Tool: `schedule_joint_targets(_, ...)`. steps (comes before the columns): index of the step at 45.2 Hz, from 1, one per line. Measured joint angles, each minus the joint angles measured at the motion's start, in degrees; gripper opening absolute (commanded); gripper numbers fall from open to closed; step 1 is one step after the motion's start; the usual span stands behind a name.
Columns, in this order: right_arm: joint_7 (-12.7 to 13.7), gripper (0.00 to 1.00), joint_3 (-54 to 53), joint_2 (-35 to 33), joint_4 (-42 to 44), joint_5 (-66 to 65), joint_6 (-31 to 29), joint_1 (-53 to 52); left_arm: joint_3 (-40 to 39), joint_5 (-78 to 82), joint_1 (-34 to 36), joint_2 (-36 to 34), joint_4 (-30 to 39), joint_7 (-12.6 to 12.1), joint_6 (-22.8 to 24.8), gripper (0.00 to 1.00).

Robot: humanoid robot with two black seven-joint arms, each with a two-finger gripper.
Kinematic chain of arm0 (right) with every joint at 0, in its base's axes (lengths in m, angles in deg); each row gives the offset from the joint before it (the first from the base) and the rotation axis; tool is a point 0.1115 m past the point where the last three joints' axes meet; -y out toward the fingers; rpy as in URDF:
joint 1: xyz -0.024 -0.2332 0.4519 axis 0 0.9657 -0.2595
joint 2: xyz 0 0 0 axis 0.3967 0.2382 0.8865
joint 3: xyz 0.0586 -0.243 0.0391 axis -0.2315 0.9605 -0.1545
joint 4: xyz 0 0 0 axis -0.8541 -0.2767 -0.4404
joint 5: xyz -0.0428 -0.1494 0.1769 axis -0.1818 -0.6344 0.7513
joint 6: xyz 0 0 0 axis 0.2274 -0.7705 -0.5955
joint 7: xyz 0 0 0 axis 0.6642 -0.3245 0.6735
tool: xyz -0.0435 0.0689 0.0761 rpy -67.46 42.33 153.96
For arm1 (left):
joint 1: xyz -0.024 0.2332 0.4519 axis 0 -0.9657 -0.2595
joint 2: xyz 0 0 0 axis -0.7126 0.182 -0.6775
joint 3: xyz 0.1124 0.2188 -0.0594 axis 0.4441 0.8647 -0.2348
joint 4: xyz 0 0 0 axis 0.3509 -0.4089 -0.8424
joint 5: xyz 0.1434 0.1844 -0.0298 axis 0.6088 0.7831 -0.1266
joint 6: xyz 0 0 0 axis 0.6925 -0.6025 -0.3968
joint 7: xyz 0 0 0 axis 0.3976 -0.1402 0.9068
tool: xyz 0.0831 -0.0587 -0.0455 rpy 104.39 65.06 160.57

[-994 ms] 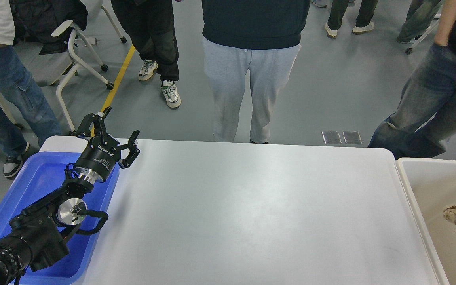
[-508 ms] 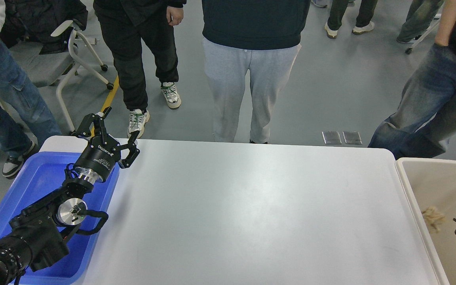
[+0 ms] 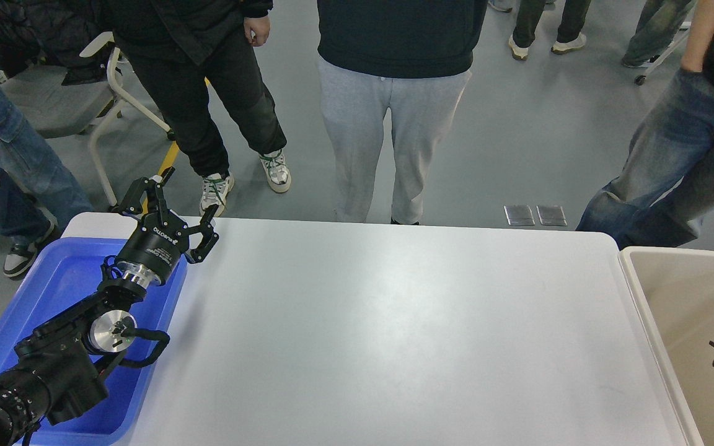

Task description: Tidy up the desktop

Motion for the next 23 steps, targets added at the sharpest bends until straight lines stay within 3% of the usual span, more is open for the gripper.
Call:
schedule_joint_targets(10, -0.19, 1.0, -4.82, -4.66, -8.83, 0.34, -2.19, -0.93, 0.0, 0.0, 0.0, -0.01, 0.0, 0.0, 0.0, 1.0)
schedule_joint_targets(23, -0.32, 1.0, -13.74, -13.03, -31.22, 0.48, -3.51, -0.78, 0.0, 0.0, 0.0, -0.01, 0.0, 0.01, 0.0, 1.0)
